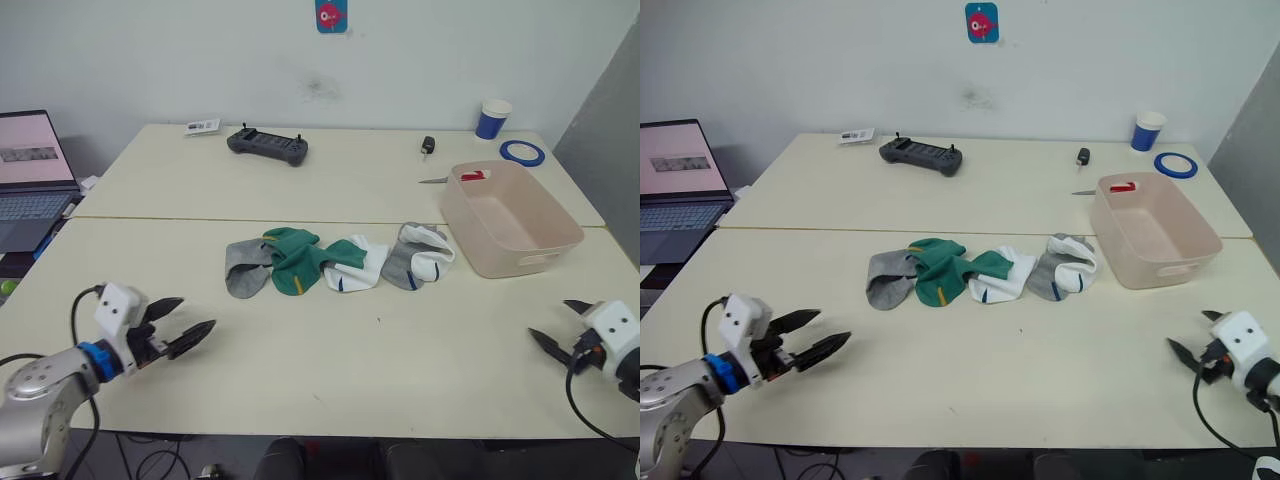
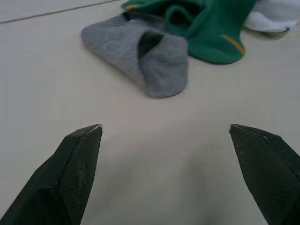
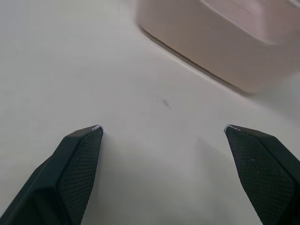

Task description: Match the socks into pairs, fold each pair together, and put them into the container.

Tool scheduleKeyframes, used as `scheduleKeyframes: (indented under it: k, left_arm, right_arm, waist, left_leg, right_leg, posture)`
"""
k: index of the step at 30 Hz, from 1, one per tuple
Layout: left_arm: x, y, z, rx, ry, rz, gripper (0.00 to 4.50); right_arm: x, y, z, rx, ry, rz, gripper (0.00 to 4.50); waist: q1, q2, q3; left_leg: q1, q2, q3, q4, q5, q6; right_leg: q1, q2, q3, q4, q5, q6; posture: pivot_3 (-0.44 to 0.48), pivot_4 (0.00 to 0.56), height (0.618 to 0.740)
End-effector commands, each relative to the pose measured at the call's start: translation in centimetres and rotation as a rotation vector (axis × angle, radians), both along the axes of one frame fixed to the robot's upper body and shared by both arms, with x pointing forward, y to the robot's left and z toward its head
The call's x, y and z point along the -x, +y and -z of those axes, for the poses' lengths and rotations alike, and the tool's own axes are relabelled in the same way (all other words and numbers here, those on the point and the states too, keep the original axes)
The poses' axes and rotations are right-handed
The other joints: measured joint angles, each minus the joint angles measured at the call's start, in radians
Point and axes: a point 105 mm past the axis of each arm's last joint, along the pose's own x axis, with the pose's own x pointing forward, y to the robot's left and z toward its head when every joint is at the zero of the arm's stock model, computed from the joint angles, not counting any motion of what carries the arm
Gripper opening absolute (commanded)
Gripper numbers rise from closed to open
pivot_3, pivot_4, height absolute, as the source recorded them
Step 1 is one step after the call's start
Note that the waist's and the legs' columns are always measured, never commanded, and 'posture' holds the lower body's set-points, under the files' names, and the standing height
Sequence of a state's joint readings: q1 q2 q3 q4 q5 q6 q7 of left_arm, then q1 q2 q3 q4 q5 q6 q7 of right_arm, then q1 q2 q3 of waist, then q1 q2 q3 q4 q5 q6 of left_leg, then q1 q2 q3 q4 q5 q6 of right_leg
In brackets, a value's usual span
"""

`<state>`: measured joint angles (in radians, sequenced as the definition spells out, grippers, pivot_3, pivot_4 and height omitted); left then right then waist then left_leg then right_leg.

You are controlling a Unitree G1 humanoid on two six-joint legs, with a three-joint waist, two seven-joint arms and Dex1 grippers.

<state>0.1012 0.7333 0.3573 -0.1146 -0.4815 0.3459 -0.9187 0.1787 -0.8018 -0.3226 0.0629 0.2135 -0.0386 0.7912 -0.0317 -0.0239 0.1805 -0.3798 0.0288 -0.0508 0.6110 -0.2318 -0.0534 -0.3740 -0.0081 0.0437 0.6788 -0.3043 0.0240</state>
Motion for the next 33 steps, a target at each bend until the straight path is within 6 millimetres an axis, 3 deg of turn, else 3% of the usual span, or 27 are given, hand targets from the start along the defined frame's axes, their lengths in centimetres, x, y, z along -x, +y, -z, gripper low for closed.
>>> scheduleKeyframes:
  k: [1, 6, 9, 13, 19, 22, 29, 33]
  left_arm:
    - [-0.8, -3.7, -1.7, -0.028, -0.095, 0.128, 4.5]
    - [-3.1, -7.7, -2.6, -0.137, -0.224, 0.266, 4.5]
    - [-4.8, -8.8, -1.8, -0.221, -0.222, 0.298, 4.5]
    - [-6.3, -9.4, 0.3, -0.292, -0.137, 0.338, 4.5]
    - [-7.5, -10.5, 1.8, -0.306, -0.061, 0.394, 4.5]
    - [-7.9, -10.6, 2.7, -0.355, -0.023, 0.424, 3.97]
    - [-8.5, -9.7, 4.1, -0.433, 0.041, 0.446, 1.7]
    - [-8.5, -9.9, 3.8, -0.435, 0.036, 0.475, 0.47]
  right_arm:
    - [-0.3, 4.3, -2.0, -0.045, -0.021, -0.151, 4.48]
    - [-0.1, 9.8, -4.3, -0.128, 0.009, -0.316, 4.48]
    - [0.0, 12.4, -5.9, -0.171, -0.001, -0.378, 4.48]
    - [0.6, 14.4, -6.9, -0.206, 0.012, -0.435, 4.48]
    - [1.6, 15.4, -6.8, -0.245, 0.038, -0.455, 4.48]
    - [2.4, 16.0, -6.9, -0.281, 0.064, -0.486, 4.5]
    - [2.7, 16.3, -7.3, -0.301, 0.058, -0.488, 4.5]
    - [2.9, 16.4, -7.2, -0.312, 0.058, -0.484, 4.5]
  waist:
    - [0.001, 0.0, 0.0]
    - [0.003, 0.0, 0.0]
    - [0.002, 0.0, 0.0]
    - [0.002, -0.001, 0.0]
    - [0.003, -0.002, 0.001]
    - [0.003, -0.002, 0.001]
    - [0.003, -0.002, 0.001]
    - [0.001, -0.002, 0.001]
  left_leg:
    - [0.0, 0.0, 0.0, 0.0, 0.0, 0.0]
    - [-0.001, 0.0, -0.001, 0.002, 0.0, 0.0]
    - [-0.001, -0.001, -0.002, 0.002, 0.0, 0.0]
    - [-0.001, 0.0, -0.002, 0.002, 0.0, 0.0]
    - [-0.003, 0.0, -0.003, 0.003, 0.0, 0.0]
    - [-0.003, 0.0, -0.003, 0.003, 0.0, 0.0]
    - [-0.001, 0.0, -0.003, 0.004, 0.0, 0.0]
    - [-0.001, 0.0, -0.003, 0.009, 0.0, 0.001]
  right_leg:
    - [0.0, 0.0, 0.0, 0.0, 0.0, 0.0]
    - [0.0, 0.001, -0.001, 0.001, 0.0, 0.0]
    - [0.0, 0.001, -0.001, 0.001, 0.0, 0.0]
    - [0.0, 0.003, -0.002, 0.0, 0.0, 0.001]
    - [-0.001, 0.003, -0.004, 0.0, 0.0, 0.001]
    - [-0.001, 0.003, -0.004, 0.0, 0.0, 0.001]
    - [0.001, 0.003, -0.004, 0.001, 0.003, 0.002]
    - [0.001, 0.004, -0.004, 0.002, 0.005, 0.002]
  posture:
    - [0.0, 0.15, 0.74]
    - [0.0, 0.15, 0.74]
    - [0.0, 0.15, 0.74]
    - [0.0, 0.15, 0.74]
    - [0.0, 0.15, 0.74]
    - [0.0, 0.15, 0.74]
    - [0.0, 0.15, 0.74]
    - [0.0, 0.15, 0.74]
